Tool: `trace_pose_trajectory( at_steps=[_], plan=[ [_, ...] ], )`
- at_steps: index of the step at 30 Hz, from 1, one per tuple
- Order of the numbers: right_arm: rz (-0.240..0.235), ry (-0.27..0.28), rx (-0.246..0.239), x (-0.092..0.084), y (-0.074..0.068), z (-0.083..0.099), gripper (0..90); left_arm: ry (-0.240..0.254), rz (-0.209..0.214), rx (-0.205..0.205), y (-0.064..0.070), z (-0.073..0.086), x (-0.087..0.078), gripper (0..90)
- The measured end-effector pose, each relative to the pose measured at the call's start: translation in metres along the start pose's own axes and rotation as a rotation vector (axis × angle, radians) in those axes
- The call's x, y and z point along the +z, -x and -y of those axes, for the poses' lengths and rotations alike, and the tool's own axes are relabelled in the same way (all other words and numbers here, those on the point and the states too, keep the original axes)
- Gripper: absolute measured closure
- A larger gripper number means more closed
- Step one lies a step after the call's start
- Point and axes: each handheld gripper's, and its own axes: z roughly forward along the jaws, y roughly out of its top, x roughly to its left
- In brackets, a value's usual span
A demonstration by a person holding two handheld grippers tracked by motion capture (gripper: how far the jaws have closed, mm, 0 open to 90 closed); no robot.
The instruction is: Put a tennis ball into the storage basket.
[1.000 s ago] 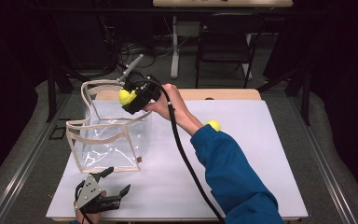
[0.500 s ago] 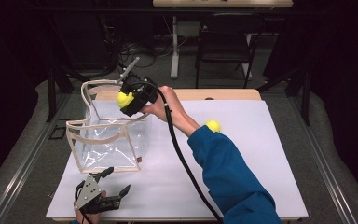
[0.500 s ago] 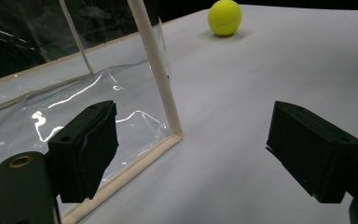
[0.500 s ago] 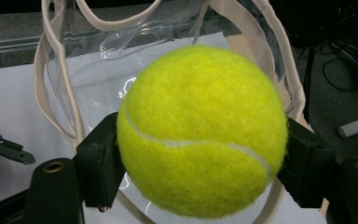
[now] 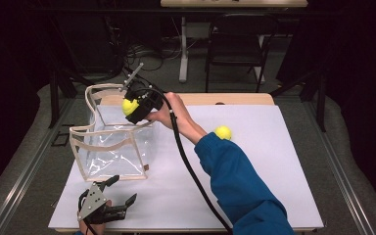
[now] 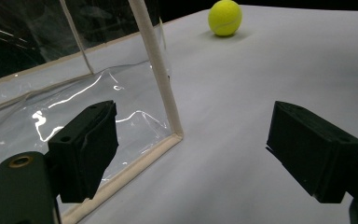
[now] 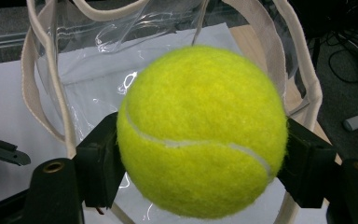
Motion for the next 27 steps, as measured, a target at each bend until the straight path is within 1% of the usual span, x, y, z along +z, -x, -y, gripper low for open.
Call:
trace_pose_trajectory(
  at_steps=[7,15,20,22,23,24,25,26,27],
  plan=[
    [-0.005,-0.019,0.015,0.006,0.001,0.003,25.8,0.002,0.001,0.001,0.0,0.0,0.0,15.9],
    [-0.01,-0.014,0.025,0.009,0.003,0.005,25.5,0.003,0.002,-0.003,0.0,0.0,0.0,15.9],
    [-0.003,-0.033,0.029,0.011,0.003,0.005,24.9,0.006,0.002,-0.003,-0.001,0.0,0.0,15.9],
    [0.003,-0.036,0.032,0.012,0.003,0.005,20.4,0.006,0.005,-0.003,-0.001,0.0,0.0,15.9],
    [0.003,-0.036,0.032,0.012,0.003,0.005,20.4,0.007,0.004,-0.003,-0.001,0.0,0.0,15.9],
    [0.013,-0.031,0.033,0.011,0.003,0.005,17.9,0.006,0.006,-0.002,-0.001,0.0,0.0,15.9],
    [0.02,-0.011,0.041,0.007,0.003,0.006,15.3,0.006,0.005,-0.002,-0.001,0.0,0.0,15.9],
    [0.02,-0.011,0.041,0.007,0.003,0.006,15.3,0.006,0.005,0.0,-0.001,0.0,-0.001,15.9],
    [0.027,0.0,0.044,0.003,0.004,0.006,14.7,0.005,0.005,-0.001,0.0,0.0,-0.001,15.9]
  ],
)
